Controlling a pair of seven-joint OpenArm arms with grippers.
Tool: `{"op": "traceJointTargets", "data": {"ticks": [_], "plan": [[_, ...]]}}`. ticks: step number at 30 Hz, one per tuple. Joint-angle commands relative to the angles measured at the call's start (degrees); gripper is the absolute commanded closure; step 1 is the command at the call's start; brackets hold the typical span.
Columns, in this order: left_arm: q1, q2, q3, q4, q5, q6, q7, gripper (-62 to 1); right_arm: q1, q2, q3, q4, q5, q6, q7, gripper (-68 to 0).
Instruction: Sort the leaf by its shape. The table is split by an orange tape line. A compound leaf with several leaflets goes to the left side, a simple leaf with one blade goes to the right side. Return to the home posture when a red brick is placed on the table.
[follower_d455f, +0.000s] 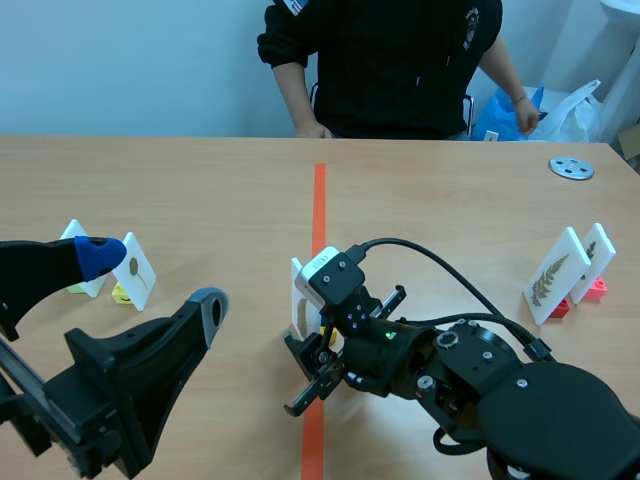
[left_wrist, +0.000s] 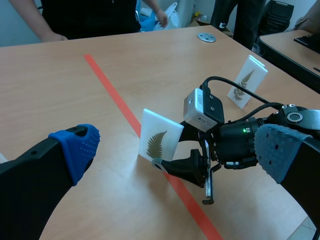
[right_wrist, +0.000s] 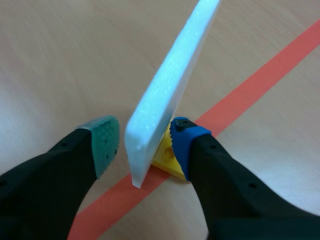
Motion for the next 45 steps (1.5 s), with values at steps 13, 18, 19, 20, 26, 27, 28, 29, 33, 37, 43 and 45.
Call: {"op": "traceJointTargets", "data": {"ticks": [13, 18, 19, 20, 26, 27, 28, 29, 33, 37, 43, 45], "plan": [[-0.15, 0.26, -0.15, 1.03, -0.52, -0.13, -1.01, -62.3, -0.87, 2.97, 1.16, 8.98, 0.24, 0.04, -0.35, -3.0], [-0.17, 0.26, -0.15, 1.03, -0.52, -0.13, -1.05, -62.3, -5.7, 6.6, 5.07, 20.63, 0.26, 0.22, -1.38, -3.0], [-0.17, 0.26, -0.15, 1.03, -0.52, -0.13, -1.05, -62.3, -6.75, 7.23, 5.9, 22.8, 0.28, 0.22, -1.57, -3.0], [-0.17, 0.26, -0.15, 1.03, -0.52, -0.13, -1.05, -62.3, -7.96, 7.89, 6.84, 24.98, 0.28, 0.22, -1.84, -3.0], [-0.17, 0.26, -0.15, 1.03, -0.52, -0.13, -1.05, -62.3, -14.97, 9.68, 13.16, 33.86, 4.85, 0.22, -3.52, -3.1], [-0.17, 0.26, -0.15, 1.03, -0.52, -0.13, -1.05, -62.3, -16.11, 9.68, 14.34, 34.71, 5.81, 0.22, -4.02, -3.1], [-0.17, 0.26, -0.15, 1.03, -0.52, -0.13, -1.05, -62.3, -17.29, 9.68, 15.61, 35.39, 7.06, 0.22, -4.39, -3.1], [-0.17, 0.26, -0.15, 1.03, -0.52, -0.13, -1.05, -62.3, -18.36, 9.68, 16.72, 35.76, 8.11, 0.22, -4.52, -3.1], [-0.17, 0.26, -0.15, 1.03, -0.52, -0.13, -1.29, -62.3, -21.86, 9.7, 21.22, 35.89, 9.99, 0.22, -5.86, -3.1], [-0.2, 0.26, -0.15, 0.98, -0.52, -0.13, -1.42, -62.3, -25.38, 11.15, 24.33, 35.89, 14.32, 0.22, -7.56, -3.1], [-0.33, 0.26, -0.15, 0.98, -0.52, -0.13, -1.42, -62.3, -30.27, 13.51, 29.16, 35.89, 14.71, 0.02, -7.65, -3.1], [-0.35, 0.26, -0.15, 0.98, -0.52, -0.13, -1.49, -62.3, -31.5, 14.12, 31.3, 35.89, 14.71, 0.0, -7.67, -3.0]]}}
